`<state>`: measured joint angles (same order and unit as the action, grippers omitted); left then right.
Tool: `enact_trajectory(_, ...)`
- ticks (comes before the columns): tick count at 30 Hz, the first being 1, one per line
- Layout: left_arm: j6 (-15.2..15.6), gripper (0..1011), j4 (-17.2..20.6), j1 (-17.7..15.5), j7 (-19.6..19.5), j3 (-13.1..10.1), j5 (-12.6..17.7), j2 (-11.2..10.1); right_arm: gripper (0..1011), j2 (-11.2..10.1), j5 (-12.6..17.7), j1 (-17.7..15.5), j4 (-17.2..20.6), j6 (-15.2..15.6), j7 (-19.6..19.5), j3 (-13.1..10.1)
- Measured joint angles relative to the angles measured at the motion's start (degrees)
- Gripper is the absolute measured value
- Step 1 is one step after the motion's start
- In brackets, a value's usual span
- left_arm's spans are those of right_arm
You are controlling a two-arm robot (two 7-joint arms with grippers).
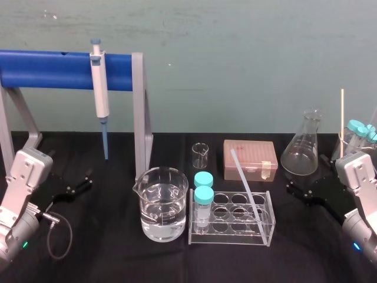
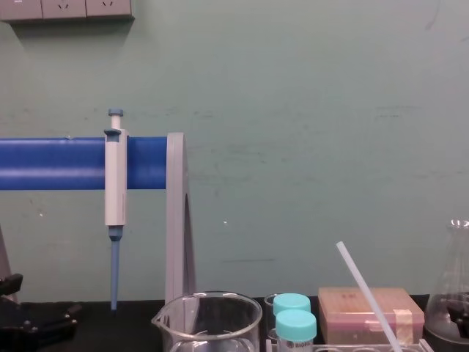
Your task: Pick up the stirring rod with one hand, then place it down.
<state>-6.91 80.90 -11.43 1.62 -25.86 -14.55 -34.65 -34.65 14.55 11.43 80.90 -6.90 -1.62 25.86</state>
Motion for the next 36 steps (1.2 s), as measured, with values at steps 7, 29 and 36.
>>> enact_trajectory(7, 0.0, 1000, 0.0, 0.0, 0.0, 0.0, 0.0, 0.0, 1000, -0.07, 0.52, -0.06, 0.36, 0.03, 0.88, -0.87)
enact_trajectory(29, 0.0, 1000, 0.0, 0.0, 0.0, 0.0, 0.0, 0.0, 1000, -7.03, 24.14, -3.57, 14.01, 19.42, 26.34, -9.13)
enact_trajectory(36, 0.0, 1000, 0.0, 0.0, 0.0, 0.0, 0.0, 0.0, 1000, -6.83, 23.21, 0.26, 13.21, 21.01, 29.89, -5.32)
